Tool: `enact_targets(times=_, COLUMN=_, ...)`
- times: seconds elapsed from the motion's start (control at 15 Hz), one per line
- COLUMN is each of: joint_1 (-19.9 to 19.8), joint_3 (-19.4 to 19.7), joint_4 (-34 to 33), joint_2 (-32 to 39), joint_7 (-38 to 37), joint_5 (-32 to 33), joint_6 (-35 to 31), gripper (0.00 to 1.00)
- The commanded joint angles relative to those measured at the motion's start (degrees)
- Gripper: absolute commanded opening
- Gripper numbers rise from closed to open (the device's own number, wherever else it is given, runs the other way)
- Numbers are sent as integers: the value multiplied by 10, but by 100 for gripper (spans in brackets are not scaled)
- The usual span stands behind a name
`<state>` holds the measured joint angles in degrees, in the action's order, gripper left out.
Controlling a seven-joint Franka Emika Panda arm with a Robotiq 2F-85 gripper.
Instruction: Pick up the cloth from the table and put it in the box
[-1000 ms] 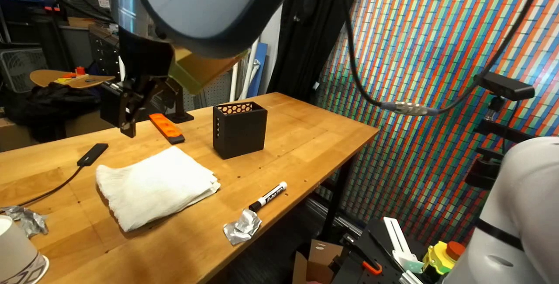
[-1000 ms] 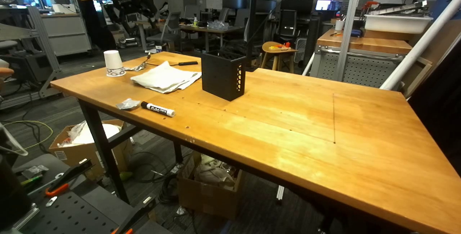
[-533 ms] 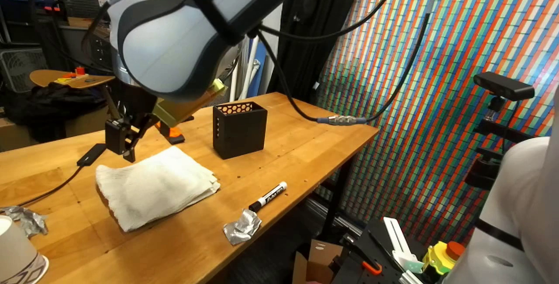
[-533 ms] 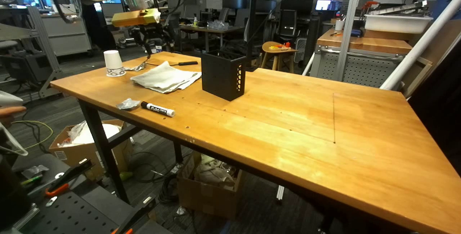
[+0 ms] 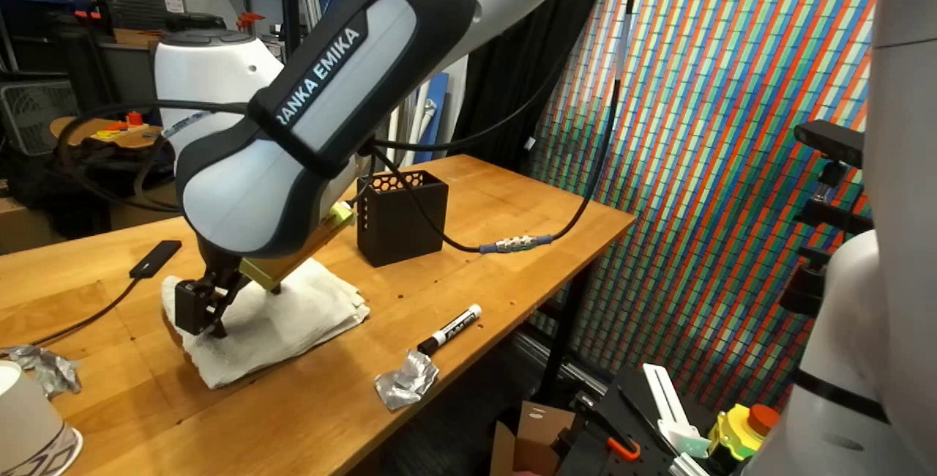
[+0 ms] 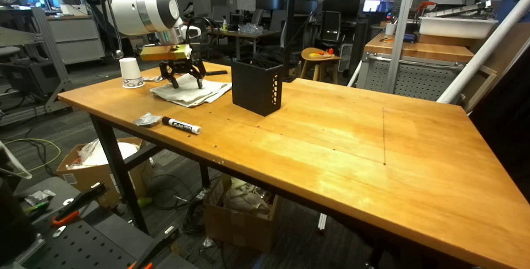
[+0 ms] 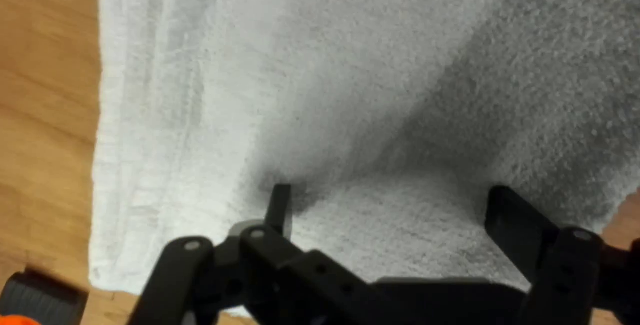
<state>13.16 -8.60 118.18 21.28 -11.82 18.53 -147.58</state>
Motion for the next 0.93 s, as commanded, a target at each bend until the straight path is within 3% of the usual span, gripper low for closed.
enact_targets(times=0.0, joint_1=17, joint_3=11, joint_4=-6, joint_2=25, joint_7=8, joint_5=-17, joint_6=-7, gripper=100)
enact_targets(times=0.13, joint_1=11, joint_3=-3, joint_4=0, joint_2=26, joint_7=21, joint_5=-47, joint_6=10, gripper=100)
enact_targets(times=0.2, joint_1=3, joint_3=-17, joint_4=5, joint_2=24, joint_7=37, joint_5=-78, joint_6=16, gripper=75)
enact_targets(times=0.33, joint_1=7, joint_3=-22, joint_4=18, joint_2=15, joint_7=39, joint_5=-110, joint_6=25, gripper=68)
enact_targets(times=0.6, joint_1=15, joint_3=-25, joint_4=32, joint_2=-6, joint_7=13, joint_5=-149, joint_6=33, gripper=35)
enact_targets(times=0.87, joint_1=35, joint_3=-6, joint_4=50, joint_2=-51, joint_7=-46, joint_5=-128, joint_6=25, gripper=7)
